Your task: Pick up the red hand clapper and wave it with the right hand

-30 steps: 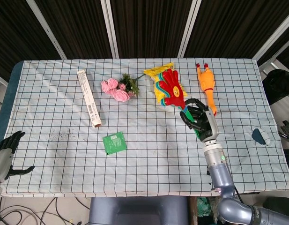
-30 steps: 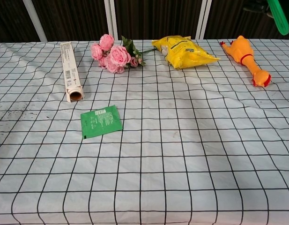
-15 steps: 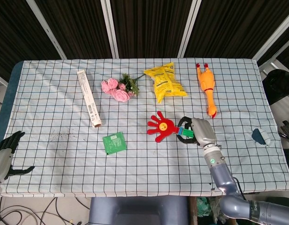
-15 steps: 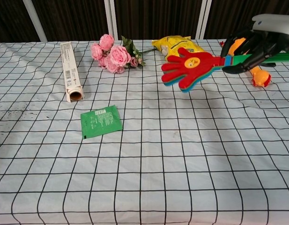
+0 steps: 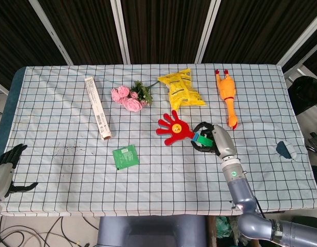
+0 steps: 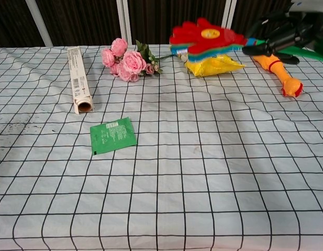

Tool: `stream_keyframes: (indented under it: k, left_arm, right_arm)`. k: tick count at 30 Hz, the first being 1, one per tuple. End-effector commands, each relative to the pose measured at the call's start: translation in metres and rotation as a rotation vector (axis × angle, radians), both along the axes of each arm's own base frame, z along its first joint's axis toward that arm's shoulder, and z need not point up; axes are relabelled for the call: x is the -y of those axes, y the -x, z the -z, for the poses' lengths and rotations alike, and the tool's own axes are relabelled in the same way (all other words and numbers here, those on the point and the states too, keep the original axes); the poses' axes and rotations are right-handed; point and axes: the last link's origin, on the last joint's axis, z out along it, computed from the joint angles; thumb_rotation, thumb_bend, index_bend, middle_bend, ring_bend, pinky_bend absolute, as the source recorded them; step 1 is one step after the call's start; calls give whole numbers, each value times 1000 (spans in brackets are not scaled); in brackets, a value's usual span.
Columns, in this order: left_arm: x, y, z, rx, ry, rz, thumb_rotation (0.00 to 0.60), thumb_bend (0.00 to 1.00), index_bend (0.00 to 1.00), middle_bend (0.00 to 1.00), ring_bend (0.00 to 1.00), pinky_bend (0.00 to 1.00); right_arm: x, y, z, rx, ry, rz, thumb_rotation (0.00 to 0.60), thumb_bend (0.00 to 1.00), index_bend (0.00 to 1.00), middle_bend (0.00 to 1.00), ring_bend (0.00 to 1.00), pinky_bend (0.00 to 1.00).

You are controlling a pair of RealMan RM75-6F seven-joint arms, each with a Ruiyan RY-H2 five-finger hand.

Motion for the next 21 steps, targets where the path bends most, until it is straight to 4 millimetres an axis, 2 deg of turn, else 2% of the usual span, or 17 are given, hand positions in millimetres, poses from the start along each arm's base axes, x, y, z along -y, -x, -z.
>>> stream_keyframes:
  k: [1,3,5,11,13,19,21]
  left_arm:
    - [0,0,0,0,1,0,600,0,0,0,0,0]
    - [0,0,0,-1,1,1,600,0,0,0,0,0]
    - [0,0,0,0,0,0,600,0,0,0,0,0]
    - [0,0,0,-2,0,0,600,0,0,0,0,0]
    - [0,0,0,-2,0,0,600,0,0,0,0,0]
    - [0,0,0,-3,2,-2,600,0,0,0,0,0]
    - [0,0,0,-3,2,-2,600,0,0,0,0,0]
  right_arm:
    - [3,-16,-33,747,101,81,600,611,757,791,888,868]
    - [4,-13,-37,835,121,98,600,611,757,791,888,868]
    - [3,-7,-37,848,127,108,600,610,757,790,888,868]
    - [2,2,-27,677,80,74,600,601,757,790,888,868]
    - [4,7,-22,503,63,39,600,599,757,789,888,868]
    - [7,33,2,-224,-43,-139,600,596,757,783,882,865]
    - [6,40,10,-348,-72,-159,600,595,757,780,878,861]
